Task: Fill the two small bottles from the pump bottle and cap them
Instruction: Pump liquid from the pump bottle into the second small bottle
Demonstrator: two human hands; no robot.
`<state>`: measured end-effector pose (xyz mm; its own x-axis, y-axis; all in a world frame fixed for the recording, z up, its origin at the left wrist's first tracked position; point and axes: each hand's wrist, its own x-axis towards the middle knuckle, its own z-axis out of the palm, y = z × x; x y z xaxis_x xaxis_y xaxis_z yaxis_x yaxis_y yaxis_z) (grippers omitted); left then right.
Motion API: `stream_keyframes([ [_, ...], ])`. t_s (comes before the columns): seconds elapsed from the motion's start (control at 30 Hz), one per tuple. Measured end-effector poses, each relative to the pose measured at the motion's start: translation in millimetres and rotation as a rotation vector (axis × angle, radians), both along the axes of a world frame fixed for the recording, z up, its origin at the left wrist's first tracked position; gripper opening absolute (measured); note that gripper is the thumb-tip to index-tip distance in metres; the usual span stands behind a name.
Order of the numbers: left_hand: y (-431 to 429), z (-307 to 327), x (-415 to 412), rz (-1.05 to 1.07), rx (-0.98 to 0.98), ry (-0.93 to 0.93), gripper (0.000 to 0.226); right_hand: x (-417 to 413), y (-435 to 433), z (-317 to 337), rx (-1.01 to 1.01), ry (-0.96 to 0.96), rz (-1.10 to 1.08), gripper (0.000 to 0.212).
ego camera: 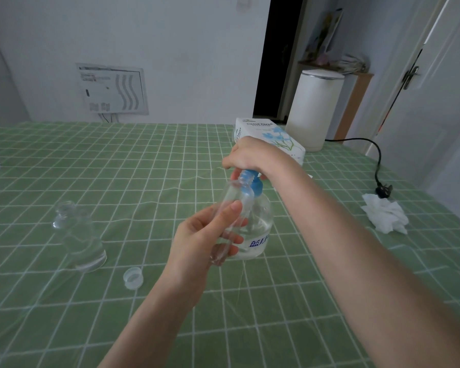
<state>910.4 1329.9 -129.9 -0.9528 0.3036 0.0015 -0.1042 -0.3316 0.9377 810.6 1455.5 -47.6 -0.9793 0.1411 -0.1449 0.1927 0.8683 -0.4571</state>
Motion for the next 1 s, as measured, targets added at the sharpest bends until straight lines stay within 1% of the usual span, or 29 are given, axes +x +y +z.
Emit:
stream_keyframes([
  [0.17, -0.2, -2.8, -0.1, 0.004, -0.020, -0.018, 0.035, -0.7, -0.3, -7.1, -0.038, -0.042, -0.024, 0.032],
  [0.4, 0.0, -3.9, -0.5, 0.005, -0.004, -0.026, 0.035, -0.5, -0.2, -5.2, -0.031, -0.018, -0.022, 0.030],
  [0.5, 1.9, -2.1, -0.7, 0.003, 0.009, -0.024, 0.033, 0.9, 0.4, 0.8, -0.001, 0.007, -0.023, 0.018],
  [0.57, 2.9, -0.8, -0.4, 0.001, 0.011, -0.020, 0.031, 0.5, 1.3, 4.2, 0.033, 0.012, -0.013, 0.018],
  [0.63, 2.5, 0.4, 0.0, 0.000, 0.014, -0.022, 0.030, 0.5, 0.6, 5.7, 0.018, -0.009, -0.010, 0.014],
  [0.77, 1.0, 1.3, -0.2, 0.000, 0.013, -0.027, 0.032, 1.3, -2.4, 6.4, -0.005, -0.038, -0.020, 0.029],
  [1.0, 0.1, -2.7, 0.0, 0.002, -0.016, -0.030, 0.033, -0.7, -1.9, -5.6, -0.042, -0.049, -0.031, 0.033],
])
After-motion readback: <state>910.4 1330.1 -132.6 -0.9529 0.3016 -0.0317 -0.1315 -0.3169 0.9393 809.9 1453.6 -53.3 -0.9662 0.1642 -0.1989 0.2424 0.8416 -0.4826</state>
